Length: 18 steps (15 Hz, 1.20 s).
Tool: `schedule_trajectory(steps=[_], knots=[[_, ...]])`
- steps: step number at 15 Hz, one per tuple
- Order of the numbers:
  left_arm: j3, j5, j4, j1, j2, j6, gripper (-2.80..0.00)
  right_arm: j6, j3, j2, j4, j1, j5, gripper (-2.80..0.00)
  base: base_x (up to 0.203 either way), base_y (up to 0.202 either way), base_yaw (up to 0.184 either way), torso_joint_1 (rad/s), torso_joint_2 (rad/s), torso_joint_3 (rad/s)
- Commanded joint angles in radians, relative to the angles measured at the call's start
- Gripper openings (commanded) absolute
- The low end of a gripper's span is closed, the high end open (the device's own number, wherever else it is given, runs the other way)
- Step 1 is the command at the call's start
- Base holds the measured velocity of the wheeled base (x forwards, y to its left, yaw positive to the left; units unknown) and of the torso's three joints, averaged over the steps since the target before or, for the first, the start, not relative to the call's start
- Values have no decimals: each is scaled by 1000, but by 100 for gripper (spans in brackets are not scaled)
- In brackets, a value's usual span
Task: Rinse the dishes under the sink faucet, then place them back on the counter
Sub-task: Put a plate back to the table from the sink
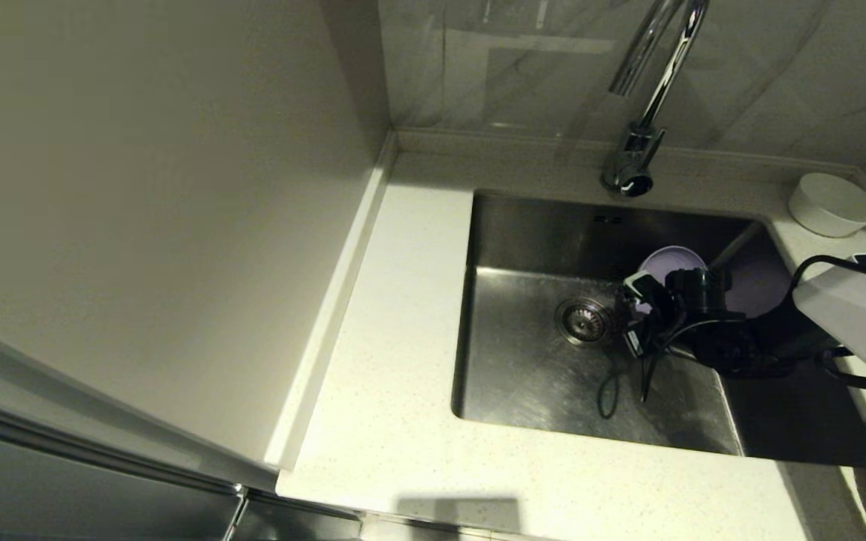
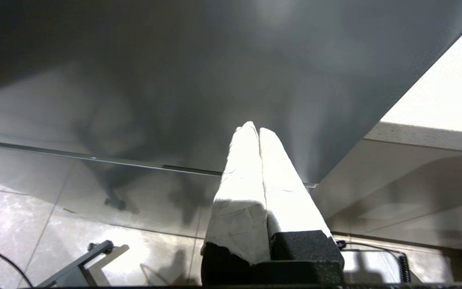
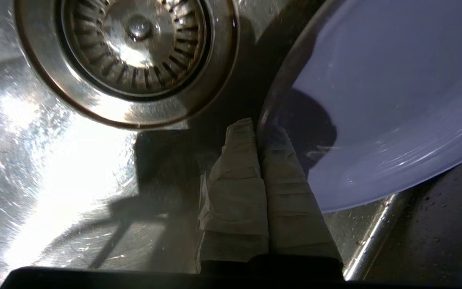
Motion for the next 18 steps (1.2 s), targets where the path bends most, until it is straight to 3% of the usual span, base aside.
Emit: schedule_trajectory(steps=[1, 2, 3, 10, 18], knots=[[0, 0, 0, 1, -3, -1, -280, -2, -2, 17, -4, -1, -5, -280, 0, 0, 0, 0, 0, 0], [0, 0, 0, 1, -3, 1, -280, -1, -3, 18, -4, -1, -5, -280, 0, 0, 0, 0, 0, 0], [0, 0, 0, 1, -3, -1, -280, -1, -5, 15, -4, -2, -3, 0, 0, 0, 0, 0, 0, 0], [0, 0, 0, 1, -3, 0, -280, 3, 41, -104, -4, -20, 4, 0, 0, 0, 0, 0, 0, 0], [0, 0, 0, 1, -3, -1, -280, 1, 332, -421, -55, -51, 81, 0, 0, 0, 0, 0, 0, 0]])
